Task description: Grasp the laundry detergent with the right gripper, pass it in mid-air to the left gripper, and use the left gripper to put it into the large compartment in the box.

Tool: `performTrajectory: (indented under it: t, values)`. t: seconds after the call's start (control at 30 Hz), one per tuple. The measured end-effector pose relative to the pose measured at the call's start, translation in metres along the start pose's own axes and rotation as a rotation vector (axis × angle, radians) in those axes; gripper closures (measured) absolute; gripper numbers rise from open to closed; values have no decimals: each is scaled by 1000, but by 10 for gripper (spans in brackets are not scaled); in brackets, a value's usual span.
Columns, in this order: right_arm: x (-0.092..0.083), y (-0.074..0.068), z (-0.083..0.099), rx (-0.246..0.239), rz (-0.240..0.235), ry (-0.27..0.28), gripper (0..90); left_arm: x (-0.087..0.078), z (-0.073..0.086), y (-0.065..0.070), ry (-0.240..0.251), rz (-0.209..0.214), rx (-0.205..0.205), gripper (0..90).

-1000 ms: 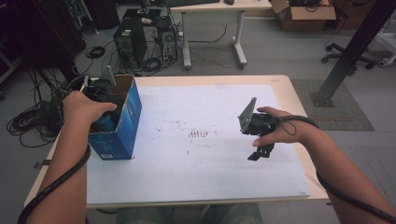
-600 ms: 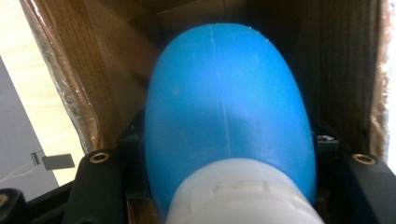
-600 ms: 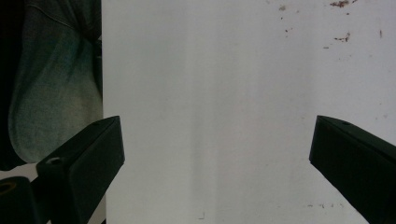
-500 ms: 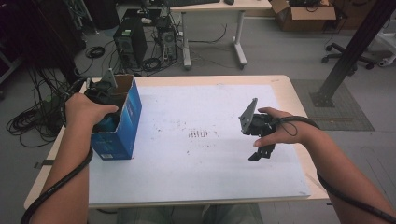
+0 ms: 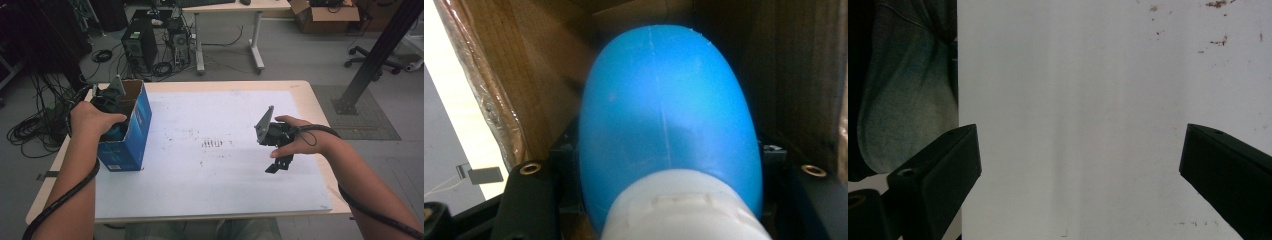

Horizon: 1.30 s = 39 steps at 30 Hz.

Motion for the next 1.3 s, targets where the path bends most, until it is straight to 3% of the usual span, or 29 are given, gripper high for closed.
performTrajectory:
  t: [0.7,1.3]
  values:
    - [-3,1,0,1,5,-3,32,-6,-1,-2,9,5,-25,314]
    - [-3,-1,2,3,7,4,33,-11,0,3,8,-16,-18,284]
Point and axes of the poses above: each handheld gripper's, and its own axes: x roughly forward along the jaws, z roughly out of its underside, y roughly to its right, the point moved 3 cm from there along x, roughly forward along the jaws, and after that the axes turned 4 degrees about -y, right-handed, at the moved point
